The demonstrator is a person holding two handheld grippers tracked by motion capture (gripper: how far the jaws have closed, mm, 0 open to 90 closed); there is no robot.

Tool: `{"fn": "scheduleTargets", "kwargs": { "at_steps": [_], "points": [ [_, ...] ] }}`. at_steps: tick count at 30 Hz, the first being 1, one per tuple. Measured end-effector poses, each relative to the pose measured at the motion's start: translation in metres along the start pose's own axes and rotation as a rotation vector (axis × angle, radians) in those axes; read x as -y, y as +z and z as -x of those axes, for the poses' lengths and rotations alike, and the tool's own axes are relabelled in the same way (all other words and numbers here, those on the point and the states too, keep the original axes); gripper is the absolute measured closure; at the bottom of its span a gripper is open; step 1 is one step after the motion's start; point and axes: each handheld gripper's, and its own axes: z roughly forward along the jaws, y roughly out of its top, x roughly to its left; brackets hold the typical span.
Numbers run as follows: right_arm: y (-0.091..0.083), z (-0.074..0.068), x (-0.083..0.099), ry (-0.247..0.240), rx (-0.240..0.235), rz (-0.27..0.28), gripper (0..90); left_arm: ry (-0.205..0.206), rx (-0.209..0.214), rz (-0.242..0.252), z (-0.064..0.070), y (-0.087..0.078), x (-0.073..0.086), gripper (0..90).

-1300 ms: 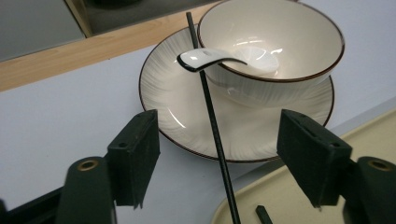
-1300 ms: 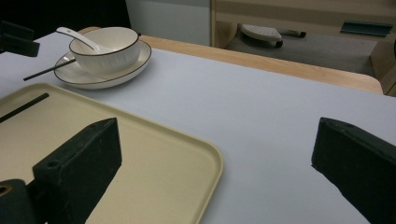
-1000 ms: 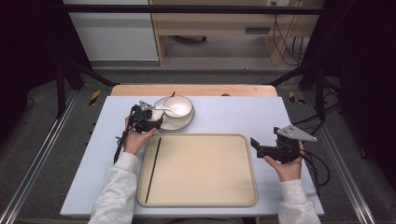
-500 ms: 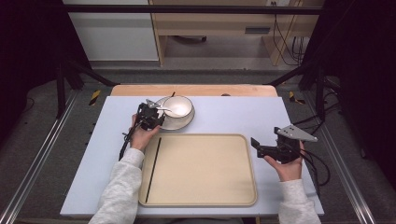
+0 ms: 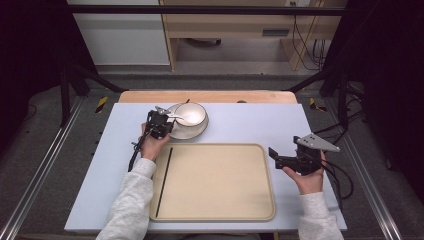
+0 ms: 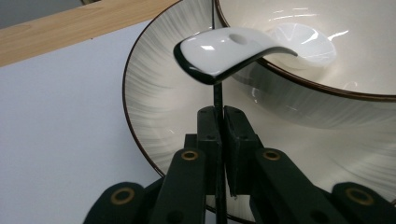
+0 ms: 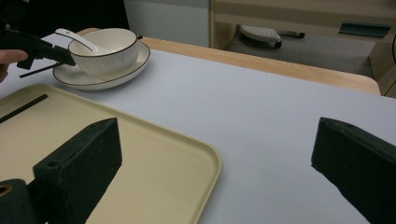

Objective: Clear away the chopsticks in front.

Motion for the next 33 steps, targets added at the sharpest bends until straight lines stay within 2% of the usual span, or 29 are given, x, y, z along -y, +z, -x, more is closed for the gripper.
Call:
{"fn": "scheduleTargets", "kwargs": {
  "at_steps": [9, 22, 33],
  "points": [
    [0.0, 0.0, 0.0, 0.001, 0.0, 0.0, 2.2, -0.024, -0.017, 0.003, 0.0, -0.005, 0.001, 85.7],
    [-0.002, 0.0, 0.0, 0.002, 0.0, 0.004, 2.3, -0.059, -0.061, 0.047, -0.011, -0.038, 0.01, 86.0],
    [-0.003, 0.0, -0.001, 0.003, 0.0, 0.008, 2.3, -0.094, -0.107, 0.08, -0.019, -0.066, 0.027, 86.0]
  ]
}}
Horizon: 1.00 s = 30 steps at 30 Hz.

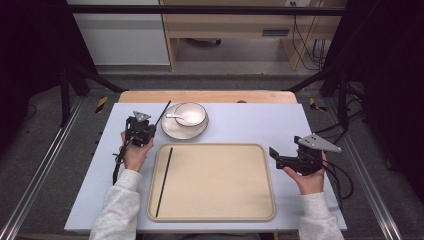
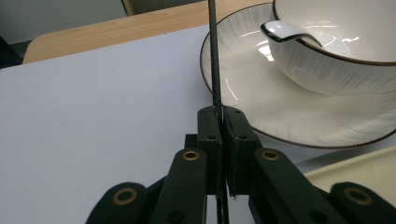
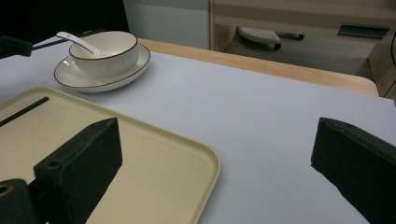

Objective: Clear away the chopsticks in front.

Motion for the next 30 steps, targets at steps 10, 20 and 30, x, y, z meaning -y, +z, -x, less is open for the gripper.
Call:
{"fn": "scheduleTargets", "kwargs": {
  "at_steps": [10, 20, 30],
  "points": [
    [-0.002, 0.001, 0.0, -0.001, 0.001, 0.004, 2.4, -0.035, -0.036, 0.029, -0.001, -0.031, 0.009, 86.0],
    [-0.005, 0.001, -0.001, 0.009, 0.001, 0.018, 2.4, -0.062, -0.105, 0.081, 0.012, -0.071, 0.021, 86.0],
    [-0.008, 0.002, -0.002, 0.017, -0.004, 0.028, 2.4, -0.132, -0.117, 0.155, 0.03, -0.108, 0.042, 86.0]
  ]
}}
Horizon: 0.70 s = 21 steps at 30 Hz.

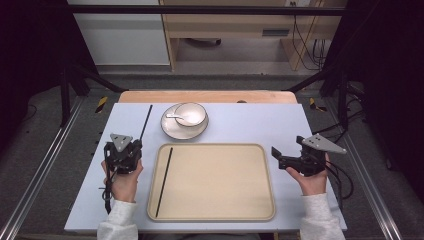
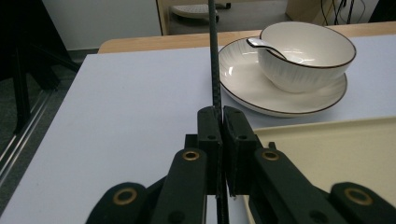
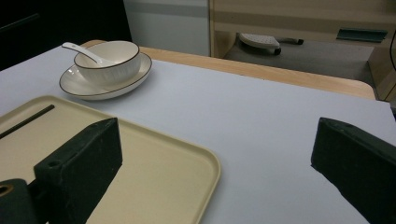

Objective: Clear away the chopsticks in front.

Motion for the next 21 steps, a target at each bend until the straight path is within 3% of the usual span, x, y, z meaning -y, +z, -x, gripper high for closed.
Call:
{"fn": "scheduleTargets", "kwargs": {
  "at_steps": [16, 21],
  "points": [
    [0.002, -0.002, 0.001, -0.007, -0.002, -0.008, 2.4, -0.101, 0.046, -0.002, 0.022, -0.027, 0.056, 86.0],
    [0.004, -0.003, 0.002, -0.011, -0.004, -0.015, 2.4, -0.111, 0.066, -0.011, 0.031, -0.03, 0.069, 86.0]
  ]
}}
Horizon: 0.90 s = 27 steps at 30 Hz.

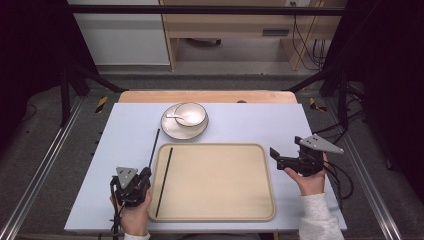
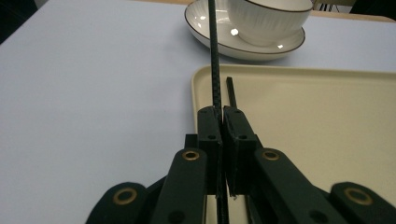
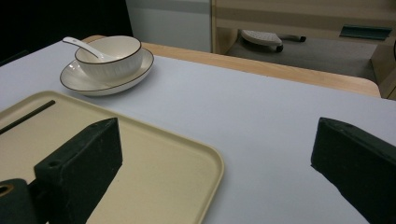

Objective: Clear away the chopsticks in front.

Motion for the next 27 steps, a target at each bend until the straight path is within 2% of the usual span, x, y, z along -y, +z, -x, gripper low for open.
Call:
{"fn": "scheduleTargets", "kwargs": {
  "at_steps": [15, 27],
  "points": [
    [0.001, -0.001, 0.0, 0.0, 0.001, -0.003, 2.5, 0.037, 0.064, -0.037, 0.033, 0.008, 0.016, 86.0],
    [0.002, -0.001, 0.001, -0.001, -0.002, -0.009, 2.6, 0.056, 0.065, -0.105, 0.044, 0.018, 0.03, 86.0]
  ]
}}
